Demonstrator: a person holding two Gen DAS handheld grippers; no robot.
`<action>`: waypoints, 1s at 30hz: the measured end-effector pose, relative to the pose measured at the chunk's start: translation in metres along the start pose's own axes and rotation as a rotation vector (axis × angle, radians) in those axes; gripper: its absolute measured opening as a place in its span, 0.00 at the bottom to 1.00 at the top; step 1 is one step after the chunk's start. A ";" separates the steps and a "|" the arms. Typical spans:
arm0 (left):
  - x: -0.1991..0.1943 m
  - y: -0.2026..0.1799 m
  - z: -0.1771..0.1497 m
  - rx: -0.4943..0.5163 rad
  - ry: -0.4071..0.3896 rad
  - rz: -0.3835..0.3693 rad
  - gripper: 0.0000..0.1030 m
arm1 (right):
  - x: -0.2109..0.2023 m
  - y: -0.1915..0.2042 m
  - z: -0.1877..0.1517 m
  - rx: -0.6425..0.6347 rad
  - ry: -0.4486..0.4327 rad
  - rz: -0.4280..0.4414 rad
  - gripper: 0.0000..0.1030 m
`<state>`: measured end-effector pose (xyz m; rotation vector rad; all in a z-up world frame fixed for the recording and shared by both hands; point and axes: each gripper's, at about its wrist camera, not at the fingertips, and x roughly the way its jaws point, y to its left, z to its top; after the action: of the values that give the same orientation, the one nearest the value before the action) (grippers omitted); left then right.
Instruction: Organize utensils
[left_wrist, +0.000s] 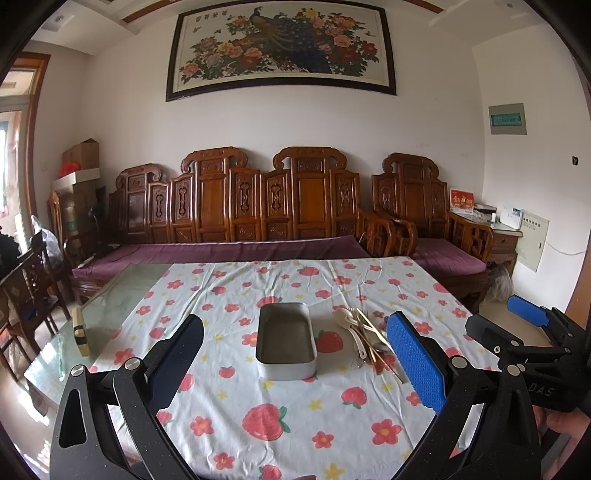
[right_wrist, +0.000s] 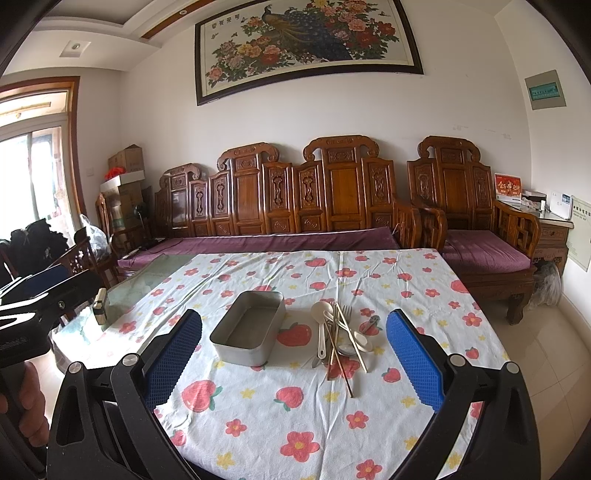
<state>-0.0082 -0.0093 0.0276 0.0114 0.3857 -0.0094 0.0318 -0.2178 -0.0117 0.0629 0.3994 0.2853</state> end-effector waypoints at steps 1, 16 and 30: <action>0.000 0.000 -0.001 -0.001 0.001 -0.001 0.94 | 0.000 0.000 0.000 -0.001 0.000 0.001 0.97; -0.001 -0.001 -0.001 0.001 -0.003 -0.001 0.94 | 0.000 -0.001 -0.001 0.001 0.000 0.001 0.97; 0.036 0.003 -0.019 0.004 0.104 -0.020 0.94 | 0.019 -0.008 -0.015 -0.010 0.042 0.004 0.97</action>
<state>0.0177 -0.0062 -0.0037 0.0125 0.4898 -0.0293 0.0447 -0.2204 -0.0339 0.0477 0.4393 0.2929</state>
